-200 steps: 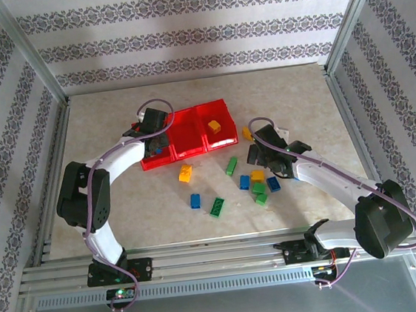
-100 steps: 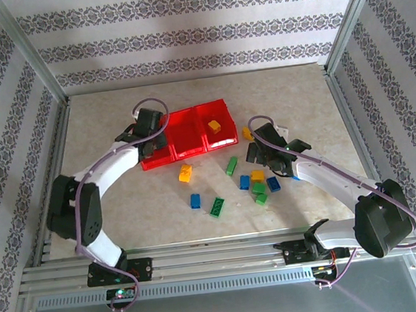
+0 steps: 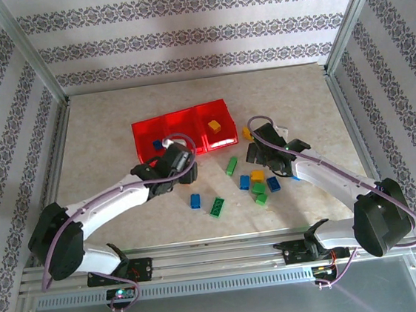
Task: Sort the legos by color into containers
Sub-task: Pick up the lego from the middle-left of the table.
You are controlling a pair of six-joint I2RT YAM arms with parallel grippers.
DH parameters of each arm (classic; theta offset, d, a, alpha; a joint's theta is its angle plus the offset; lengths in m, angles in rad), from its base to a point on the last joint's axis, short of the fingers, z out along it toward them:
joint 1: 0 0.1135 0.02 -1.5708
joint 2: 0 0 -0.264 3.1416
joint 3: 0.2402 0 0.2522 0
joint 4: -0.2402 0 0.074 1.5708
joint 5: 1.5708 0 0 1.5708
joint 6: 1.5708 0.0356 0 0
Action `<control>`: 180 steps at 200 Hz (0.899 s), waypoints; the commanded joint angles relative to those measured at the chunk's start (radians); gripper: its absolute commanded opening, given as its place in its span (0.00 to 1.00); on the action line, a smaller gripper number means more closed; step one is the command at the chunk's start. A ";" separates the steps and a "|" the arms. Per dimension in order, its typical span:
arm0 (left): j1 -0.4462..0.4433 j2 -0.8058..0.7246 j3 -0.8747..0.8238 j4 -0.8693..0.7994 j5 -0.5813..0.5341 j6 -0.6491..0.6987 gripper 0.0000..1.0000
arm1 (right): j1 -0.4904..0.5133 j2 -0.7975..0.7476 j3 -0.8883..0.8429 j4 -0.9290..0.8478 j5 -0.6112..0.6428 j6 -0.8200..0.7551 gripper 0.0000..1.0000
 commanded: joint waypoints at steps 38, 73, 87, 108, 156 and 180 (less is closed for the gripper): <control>-0.127 0.001 -0.070 -0.074 0.004 -0.082 0.68 | -0.013 0.001 0.009 -0.021 0.024 0.013 0.98; -0.171 0.045 -0.074 -0.058 0.038 -0.074 0.69 | -0.014 0.001 0.004 -0.020 0.024 0.015 0.98; -0.175 0.065 -0.075 -0.045 0.047 -0.072 0.71 | -0.014 0.000 0.001 -0.017 0.024 0.016 0.98; -0.175 0.102 -0.075 -0.042 0.049 -0.076 0.71 | -0.013 -0.001 -0.003 -0.017 0.023 0.017 0.98; -0.175 0.169 -0.082 -0.045 0.067 -0.091 0.66 | -0.018 0.001 -0.006 -0.016 0.023 0.016 0.98; -0.175 0.180 -0.083 -0.049 0.059 -0.092 0.64 | -0.019 0.004 -0.004 -0.014 0.020 0.017 0.98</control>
